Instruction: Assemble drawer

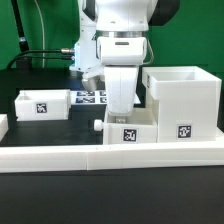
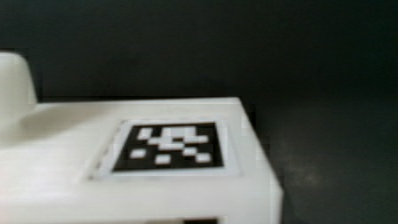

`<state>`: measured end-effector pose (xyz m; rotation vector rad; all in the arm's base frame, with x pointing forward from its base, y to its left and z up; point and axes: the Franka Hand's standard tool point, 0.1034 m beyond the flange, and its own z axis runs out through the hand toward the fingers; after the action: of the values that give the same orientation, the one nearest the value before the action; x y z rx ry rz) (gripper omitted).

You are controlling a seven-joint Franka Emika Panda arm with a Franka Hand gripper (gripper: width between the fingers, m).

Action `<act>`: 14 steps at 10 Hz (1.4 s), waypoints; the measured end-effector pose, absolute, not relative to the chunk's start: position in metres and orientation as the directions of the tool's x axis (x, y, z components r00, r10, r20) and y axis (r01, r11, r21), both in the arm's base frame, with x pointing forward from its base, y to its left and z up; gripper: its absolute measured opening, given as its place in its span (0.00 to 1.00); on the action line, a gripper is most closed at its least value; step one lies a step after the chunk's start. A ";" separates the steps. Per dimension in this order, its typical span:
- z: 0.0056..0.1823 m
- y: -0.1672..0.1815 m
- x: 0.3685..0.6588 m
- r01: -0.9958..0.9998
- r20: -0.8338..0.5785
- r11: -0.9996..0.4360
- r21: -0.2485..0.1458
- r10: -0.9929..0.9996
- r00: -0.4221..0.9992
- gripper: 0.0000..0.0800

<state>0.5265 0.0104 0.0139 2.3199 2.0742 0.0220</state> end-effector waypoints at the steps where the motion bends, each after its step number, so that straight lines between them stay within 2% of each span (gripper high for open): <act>1: 0.014 0.011 0.526 0.995 -0.009 -0.097 0.031 0.995 0.098 0.05; 8: 0.014 0.012 0.526 0.995 -0.012 -0.092 0.028 0.996 0.092 0.05; 14: 0.013 -0.002 0.526 0.996 -0.015 -0.090 0.028 0.996 0.090 0.05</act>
Offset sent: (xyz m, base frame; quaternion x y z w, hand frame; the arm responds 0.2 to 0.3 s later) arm 0.0000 0.0000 0.0000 0.0000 0.0000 0.0000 1.0000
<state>0.5257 -0.0023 0.0135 2.2966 2.0980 0.0118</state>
